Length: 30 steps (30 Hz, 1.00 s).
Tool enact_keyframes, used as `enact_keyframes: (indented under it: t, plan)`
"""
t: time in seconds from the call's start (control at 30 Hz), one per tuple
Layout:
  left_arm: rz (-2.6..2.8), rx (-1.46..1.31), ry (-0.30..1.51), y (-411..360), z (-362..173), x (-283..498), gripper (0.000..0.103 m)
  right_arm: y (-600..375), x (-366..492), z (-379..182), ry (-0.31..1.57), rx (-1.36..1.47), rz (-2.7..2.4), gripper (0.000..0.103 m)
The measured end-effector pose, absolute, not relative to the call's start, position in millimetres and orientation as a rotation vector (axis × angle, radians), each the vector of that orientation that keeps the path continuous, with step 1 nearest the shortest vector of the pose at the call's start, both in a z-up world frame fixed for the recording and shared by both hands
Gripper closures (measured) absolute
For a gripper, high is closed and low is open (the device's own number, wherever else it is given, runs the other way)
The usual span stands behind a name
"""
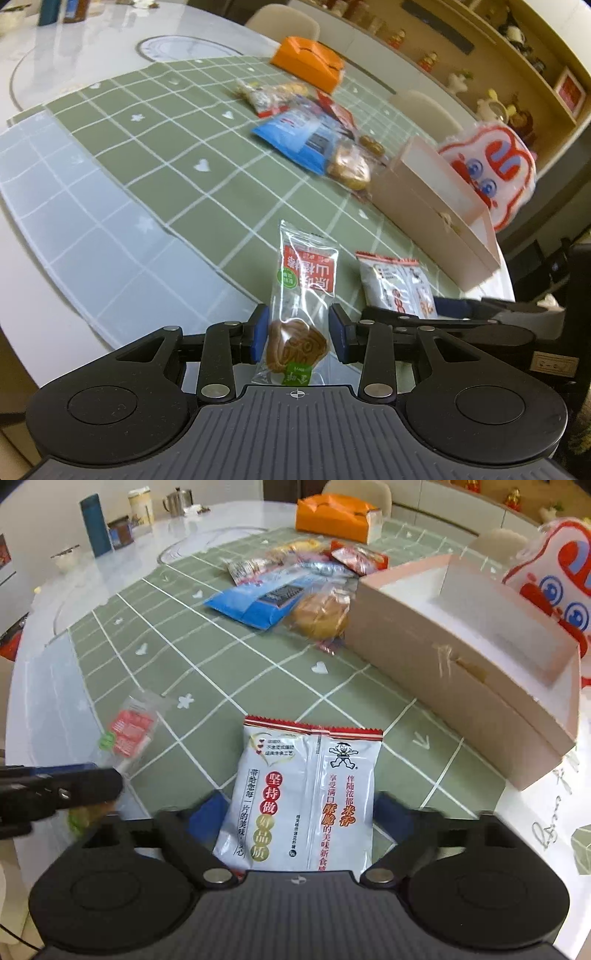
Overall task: Organize snacks
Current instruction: 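Carry the white packet into the pink box and release it with the right tool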
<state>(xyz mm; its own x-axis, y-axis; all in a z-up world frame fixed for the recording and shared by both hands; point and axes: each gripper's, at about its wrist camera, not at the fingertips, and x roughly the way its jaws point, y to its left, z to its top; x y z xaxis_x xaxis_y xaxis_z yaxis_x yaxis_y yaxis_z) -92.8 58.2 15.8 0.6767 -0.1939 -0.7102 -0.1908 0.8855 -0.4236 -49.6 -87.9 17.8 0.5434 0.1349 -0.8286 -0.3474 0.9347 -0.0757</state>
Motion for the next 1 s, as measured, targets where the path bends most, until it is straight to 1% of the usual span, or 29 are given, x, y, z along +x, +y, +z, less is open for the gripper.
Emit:
enact_keyframes:
  t: [0.2,0.37,0.47,0.57,0.67,0.87,1.0]
  plan:
    - [-0.074,-0.42,0.854,31.8,26.3,-86.1,0.063,-99.3,-85.3,34.2,0.87,-0.307,0.28,0.025]
    - [-0.148,-0.359,0.89,7.5,31.9,-80.9,0.063,-124.8,-103.3,50.8,0.849,-0.213,0.248,0.025]
    - [-0.187,-0.309,0.899,-5.0,40.1,-75.5,0.063,-136.4,-116.3,60.0,0.809,-0.203,0.218,0.025]
    - [-0.228,-0.287,0.866,-11.3,60.1,-65.1,0.063,-148.9,-123.3,72.1,0.772,-0.174,0.192,0.025]
    - [-0.27,-0.287,0.812,-10.0,92.7,-46.7,0.063,-160.5,-123.4,88.8,0.726,-0.128,0.163,0.025]
    - [-0.378,-0.27,0.724,-18.1,168.3,17.5,0.063,-175.8,-111.7,136.8,0.602,-0.034,0.138,0.025]
    - [-0.461,-0.197,0.717,-36.9,193.1,78.6,0.062,-176.7,-92.0,156.4,0.551,-0.04,0.095,0.025]
